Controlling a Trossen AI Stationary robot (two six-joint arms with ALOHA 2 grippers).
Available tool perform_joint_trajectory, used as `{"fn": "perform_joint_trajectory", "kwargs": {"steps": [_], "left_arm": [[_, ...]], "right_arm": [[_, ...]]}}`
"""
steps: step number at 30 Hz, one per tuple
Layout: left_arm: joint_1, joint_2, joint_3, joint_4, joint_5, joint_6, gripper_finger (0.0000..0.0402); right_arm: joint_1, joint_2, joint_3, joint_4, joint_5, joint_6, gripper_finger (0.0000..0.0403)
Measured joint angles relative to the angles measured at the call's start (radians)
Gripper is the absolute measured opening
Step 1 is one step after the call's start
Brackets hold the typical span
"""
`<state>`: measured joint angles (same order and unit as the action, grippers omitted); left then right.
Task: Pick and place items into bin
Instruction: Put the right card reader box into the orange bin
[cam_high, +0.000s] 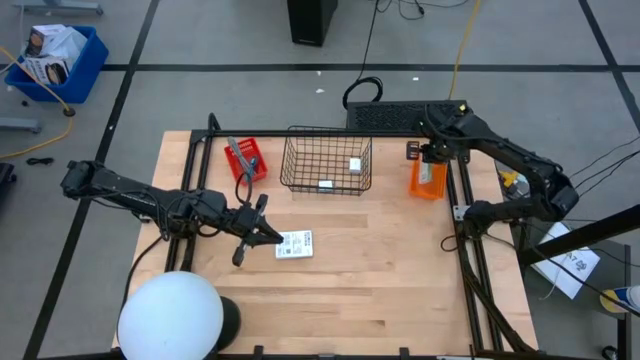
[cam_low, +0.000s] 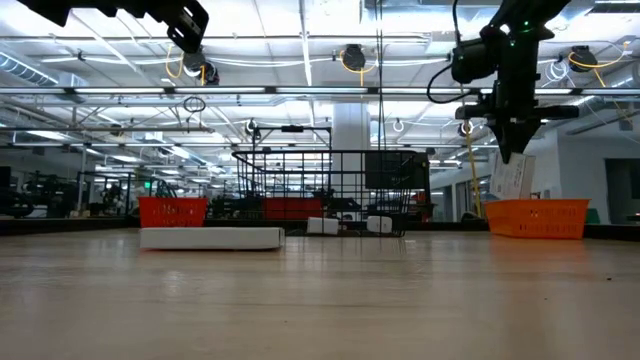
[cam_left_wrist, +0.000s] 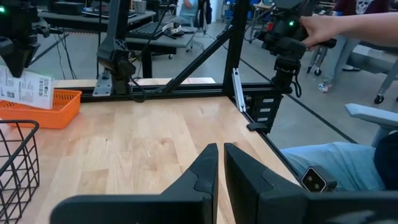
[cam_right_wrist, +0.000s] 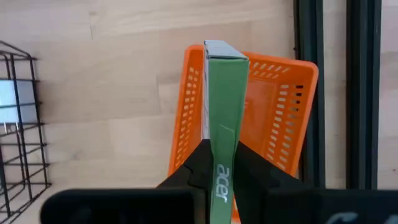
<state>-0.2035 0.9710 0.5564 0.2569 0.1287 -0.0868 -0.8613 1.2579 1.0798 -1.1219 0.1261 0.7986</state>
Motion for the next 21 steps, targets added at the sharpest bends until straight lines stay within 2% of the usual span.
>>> {"fn": "perform_joint_trajectory", "kwargs": {"steps": [5, 8, 16, 21], "left_arm": [[0.000, 0.000, 0.000, -0.002, 0.000, 0.000, 0.0031], [0.000, 0.000, 0.000, -0.008, 0.000, 0.003, 0.0031], [0.000, 0.000, 0.000, -0.009, 0.000, 0.003, 0.0031], [0.000, 0.000, 0.000, -0.008, 0.000, 0.003, 0.0031]], "right_arm": [[-0.032, 0.000, 0.000, -0.008, -0.007, -0.003, 0.0039], [-0.048, 0.000, 0.000, -0.006, -0.052, 0.000, 0.0049], [-0.050, 0.000, 0.000, -0.012, -0.053, -0.017, 0.0041], [-0.049, 0.000, 0.000, -0.012, -0.055, -0.030, 0.0061]]}}
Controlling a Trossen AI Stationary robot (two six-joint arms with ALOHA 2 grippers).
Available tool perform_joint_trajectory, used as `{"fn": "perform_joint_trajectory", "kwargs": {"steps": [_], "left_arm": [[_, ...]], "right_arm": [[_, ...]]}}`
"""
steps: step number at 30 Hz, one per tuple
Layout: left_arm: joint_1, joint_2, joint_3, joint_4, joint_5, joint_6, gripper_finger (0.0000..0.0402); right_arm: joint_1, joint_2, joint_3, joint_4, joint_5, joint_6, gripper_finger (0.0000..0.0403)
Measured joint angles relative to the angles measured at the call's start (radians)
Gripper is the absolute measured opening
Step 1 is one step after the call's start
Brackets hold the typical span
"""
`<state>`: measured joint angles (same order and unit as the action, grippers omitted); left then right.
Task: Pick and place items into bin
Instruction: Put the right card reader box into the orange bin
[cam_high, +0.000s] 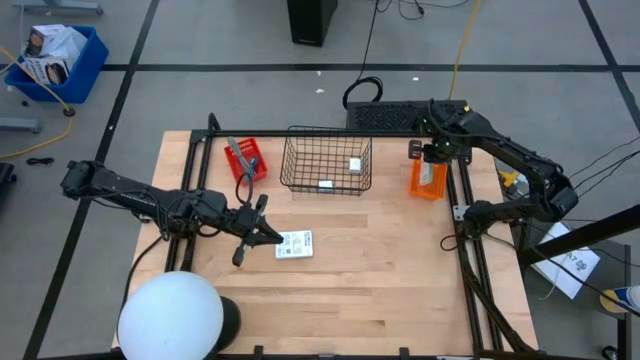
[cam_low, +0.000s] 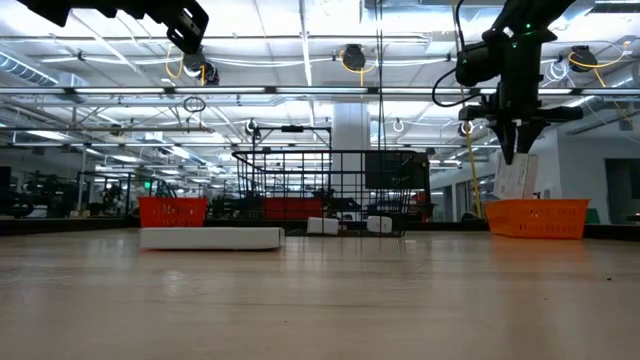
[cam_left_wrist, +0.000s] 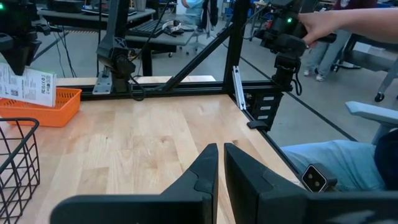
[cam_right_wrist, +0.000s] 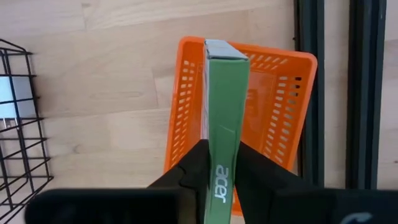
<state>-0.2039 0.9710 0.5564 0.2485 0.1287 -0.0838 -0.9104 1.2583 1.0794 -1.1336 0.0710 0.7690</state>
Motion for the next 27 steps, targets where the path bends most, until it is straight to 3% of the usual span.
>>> {"fn": "perform_joint_trajectory", "kwargs": {"steps": [9, 15, 27], "left_arm": [[0.000, 0.000, 0.000, -0.004, 0.000, -0.001, 0.0031], [0.000, 0.000, 0.000, -0.011, 0.000, -0.002, 0.0031], [0.000, 0.000, 0.000, -0.010, 0.000, 0.000, 0.0031]], "right_arm": [[0.000, 0.000, -0.057, 0.004, -0.024, -0.003, 0.0078], [-0.013, -0.002, -0.131, 0.005, -0.023, -0.027, 0.0069], [-0.004, -0.024, -0.134, 0.134, -0.018, -0.082, 0.0046]]}}
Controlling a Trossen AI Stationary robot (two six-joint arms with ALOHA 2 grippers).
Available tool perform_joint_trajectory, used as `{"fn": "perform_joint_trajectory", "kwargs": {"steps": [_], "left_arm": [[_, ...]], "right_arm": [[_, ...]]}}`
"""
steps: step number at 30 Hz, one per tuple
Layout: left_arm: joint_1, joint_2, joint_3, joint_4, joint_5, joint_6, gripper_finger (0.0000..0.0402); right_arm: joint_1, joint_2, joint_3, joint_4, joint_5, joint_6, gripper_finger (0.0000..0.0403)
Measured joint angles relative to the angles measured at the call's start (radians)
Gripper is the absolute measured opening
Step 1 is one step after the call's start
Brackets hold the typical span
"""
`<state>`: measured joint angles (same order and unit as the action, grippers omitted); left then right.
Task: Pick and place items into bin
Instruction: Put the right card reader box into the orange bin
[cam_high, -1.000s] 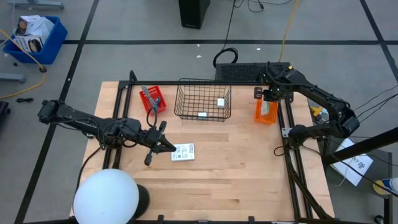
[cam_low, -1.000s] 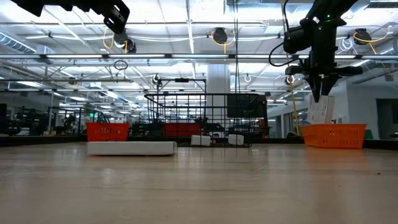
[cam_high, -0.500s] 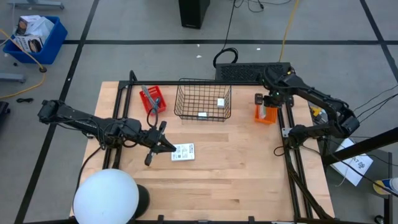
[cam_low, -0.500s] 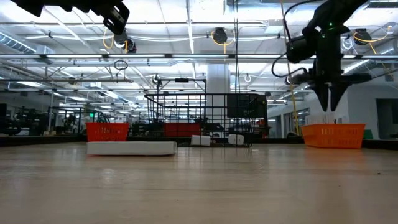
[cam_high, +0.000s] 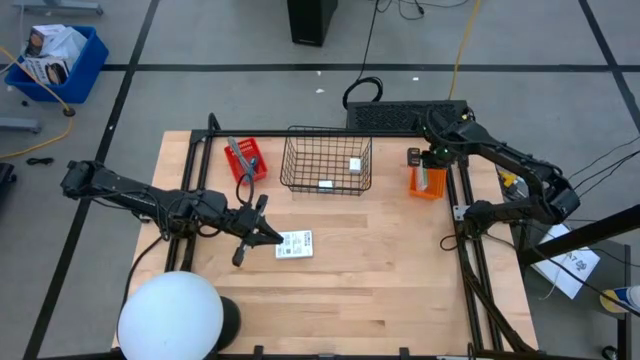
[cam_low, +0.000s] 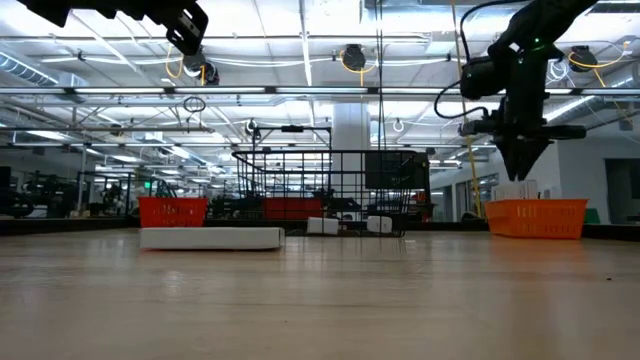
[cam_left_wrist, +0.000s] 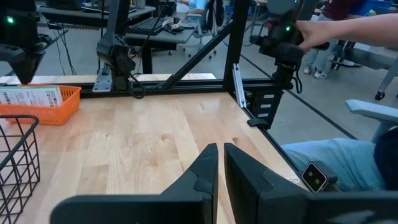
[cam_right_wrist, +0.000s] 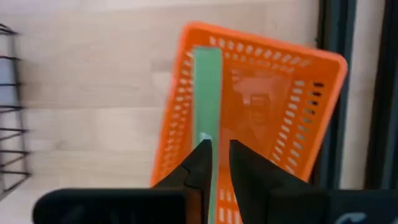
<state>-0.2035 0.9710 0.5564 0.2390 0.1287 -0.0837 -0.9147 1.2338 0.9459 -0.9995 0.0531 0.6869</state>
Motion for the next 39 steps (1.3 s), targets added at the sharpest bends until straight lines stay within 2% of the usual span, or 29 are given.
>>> {"fn": "perform_joint_trajectory", "kwargs": {"steps": [4, 8, 19, 25, 28, 33, 39], "left_arm": [[0.000, 0.000, 0.000, -0.001, 0.000, 0.001, 0.0031], [0.000, 0.000, 0.000, -0.002, 0.000, 0.003, 0.0031], [0.000, 0.000, 0.000, -0.003, 0.000, 0.002, 0.0031], [0.000, 0.006, 0.000, -0.003, 0.000, 0.002, 0.0031], [0.000, 0.014, 0.000, 0.000, 0.000, 0.002, 0.0031], [0.000, 0.024, 0.001, 0.002, 0.000, 0.001, 0.0031], [0.000, 0.024, 0.001, 0.005, -0.008, 0.001, 0.0031]], "right_arm": [[0.002, -0.030, 0.000, 0.055, 0.016, -0.044, 0.0027], [0.007, -0.038, 0.001, 0.061, -0.027, -0.050, 0.0003], [0.008, 0.001, 0.000, 0.053, -0.052, -0.053, 0.0000], [0.007, 0.005, -0.008, 0.016, 0.023, -0.053, 0.0000], [0.007, 0.005, -0.042, 0.016, 0.024, -0.055, 0.0000], [0.007, 0.002, -0.083, 0.060, 0.028, -0.077, 0.0000], [0.007, -0.034, -0.066, 0.091, 0.097, -0.084, 0.0000]]}}
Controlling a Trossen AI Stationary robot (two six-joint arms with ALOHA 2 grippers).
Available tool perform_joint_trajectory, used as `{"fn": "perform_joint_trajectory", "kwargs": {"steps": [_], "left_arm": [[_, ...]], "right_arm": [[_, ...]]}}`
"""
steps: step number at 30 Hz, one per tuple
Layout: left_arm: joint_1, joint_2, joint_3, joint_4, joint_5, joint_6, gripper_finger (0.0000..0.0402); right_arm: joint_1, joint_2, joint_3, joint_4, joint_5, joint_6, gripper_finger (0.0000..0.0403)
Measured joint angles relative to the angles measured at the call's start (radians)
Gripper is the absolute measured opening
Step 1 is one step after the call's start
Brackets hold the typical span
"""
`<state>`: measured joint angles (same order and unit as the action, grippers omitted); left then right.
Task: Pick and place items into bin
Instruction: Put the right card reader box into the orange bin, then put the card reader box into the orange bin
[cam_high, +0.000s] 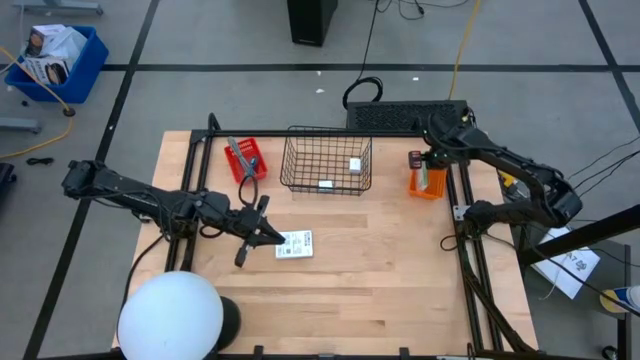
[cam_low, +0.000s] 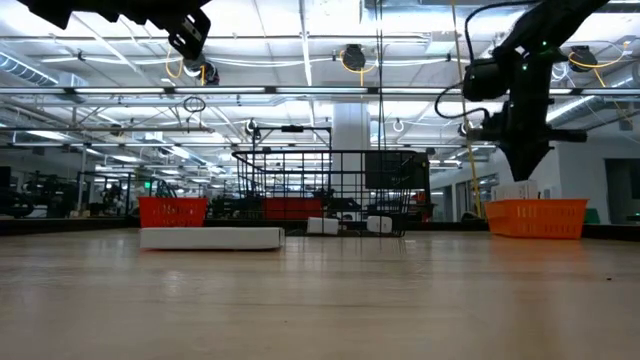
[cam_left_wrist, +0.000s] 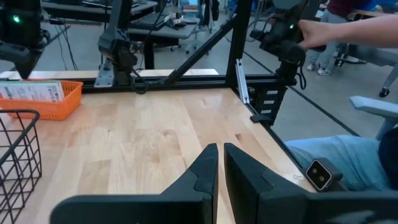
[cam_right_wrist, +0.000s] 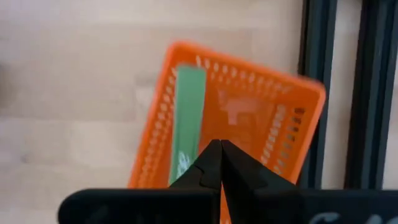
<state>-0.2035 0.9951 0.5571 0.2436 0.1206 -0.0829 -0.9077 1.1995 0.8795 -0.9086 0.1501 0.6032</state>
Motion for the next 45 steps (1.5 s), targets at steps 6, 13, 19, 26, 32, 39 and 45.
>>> {"fn": "perform_joint_trajectory", "kwargs": {"steps": [6, 13, 19, 26, 32, 39, 45], "left_arm": [[0.000, 0.000, 0.000, -0.004, -0.025, 0.001, 0.0031], [0.000, 0.000, 0.000, -0.006, -0.025, 0.001, 0.0031], [0.000, 0.000, 0.000, -0.006, -0.026, 0.001, 0.0031], [0.000, 0.000, 0.000, -0.002, -0.026, 0.001, 0.0031], [0.000, 0.000, 0.000, -0.002, -0.027, 0.001, 0.0031], [0.000, 0.000, -0.001, -0.006, -0.053, 0.001, 0.0031], [0.000, 0.000, -0.001, -0.021, -0.076, -0.006, 0.0031]], "right_arm": [[0.013, -0.052, 0.000, 0.100, -0.074, -0.043, 0.0000], [0.016, -0.037, -0.019, 0.123, -0.179, -0.016, 0.0000], [0.012, -0.031, -0.091, 0.126, -0.176, -0.014, 0.0000], [0.011, -0.048, -0.096, 0.133, -0.050, -0.019, 0.0000], [0.038, -0.083, -0.096, 0.194, -0.186, -0.025, 0.0000], [0.209, -0.093, -0.096, 0.265, -0.227, -0.022, 0.0000], [0.387, -0.093, -0.096, 0.415, -0.226, -0.006, 0.0000]]}}
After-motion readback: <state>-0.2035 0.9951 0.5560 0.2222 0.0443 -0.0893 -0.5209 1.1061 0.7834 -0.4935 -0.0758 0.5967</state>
